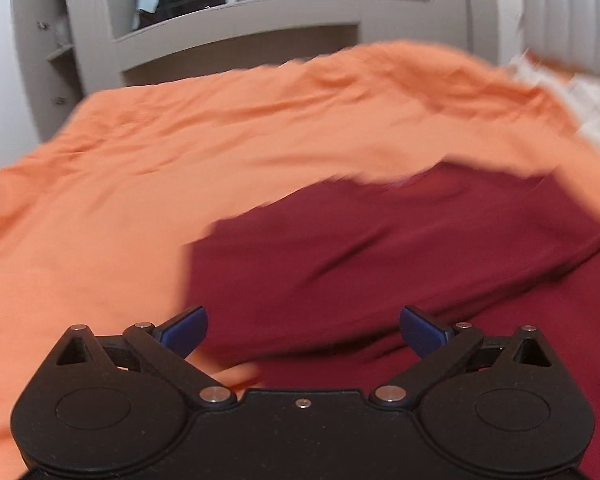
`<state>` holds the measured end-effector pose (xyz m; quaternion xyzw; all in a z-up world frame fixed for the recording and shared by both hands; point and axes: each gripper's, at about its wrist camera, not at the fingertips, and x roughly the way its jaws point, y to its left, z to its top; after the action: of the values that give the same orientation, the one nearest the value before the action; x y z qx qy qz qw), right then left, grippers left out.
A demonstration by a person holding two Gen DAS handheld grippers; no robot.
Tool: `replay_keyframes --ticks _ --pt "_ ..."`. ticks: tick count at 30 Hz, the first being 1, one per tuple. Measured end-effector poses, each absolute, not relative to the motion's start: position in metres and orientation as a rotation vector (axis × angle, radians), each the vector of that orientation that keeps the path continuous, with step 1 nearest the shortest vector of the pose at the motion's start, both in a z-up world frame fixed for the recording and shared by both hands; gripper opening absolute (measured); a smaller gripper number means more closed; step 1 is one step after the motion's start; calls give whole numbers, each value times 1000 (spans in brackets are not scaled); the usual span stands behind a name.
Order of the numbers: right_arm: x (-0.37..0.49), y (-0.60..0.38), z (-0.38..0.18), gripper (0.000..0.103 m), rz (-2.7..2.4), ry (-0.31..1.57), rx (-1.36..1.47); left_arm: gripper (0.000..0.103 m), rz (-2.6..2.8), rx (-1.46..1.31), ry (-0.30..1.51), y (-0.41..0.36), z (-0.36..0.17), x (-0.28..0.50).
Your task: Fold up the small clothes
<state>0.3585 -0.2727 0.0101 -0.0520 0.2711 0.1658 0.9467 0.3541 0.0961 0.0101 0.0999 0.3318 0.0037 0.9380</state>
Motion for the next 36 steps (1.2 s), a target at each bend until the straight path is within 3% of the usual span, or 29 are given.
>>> replay_keyframes --ticks 3,11,13,16,19,22,33,36 --pt "368 -260 11 102 378 580 -50 102 84 251 736 120 2 354" --pt "409 -233 -2 70 410 712 120 102 93 115 834 164 -11 379" --pt "418 -228 -7 34 406 733 147 101 101 108 826 166 -12 383" --pt "422 -223 -9 22 401 736 156 98 104 115 799 163 -16 385" --pt "421 -221 -8 21 405 727 155 96 122 133 764 160 -15 388" --pt "421 -222 -12 20 401 737 160 87 191 130 739 164 -13 390" --pt "420 -226 -16 21 388 754 172 88 291 28 748 184 -10 391" --pt "418 -226 -14 26 382 750 162 88 304 59 774 179 -11 390"
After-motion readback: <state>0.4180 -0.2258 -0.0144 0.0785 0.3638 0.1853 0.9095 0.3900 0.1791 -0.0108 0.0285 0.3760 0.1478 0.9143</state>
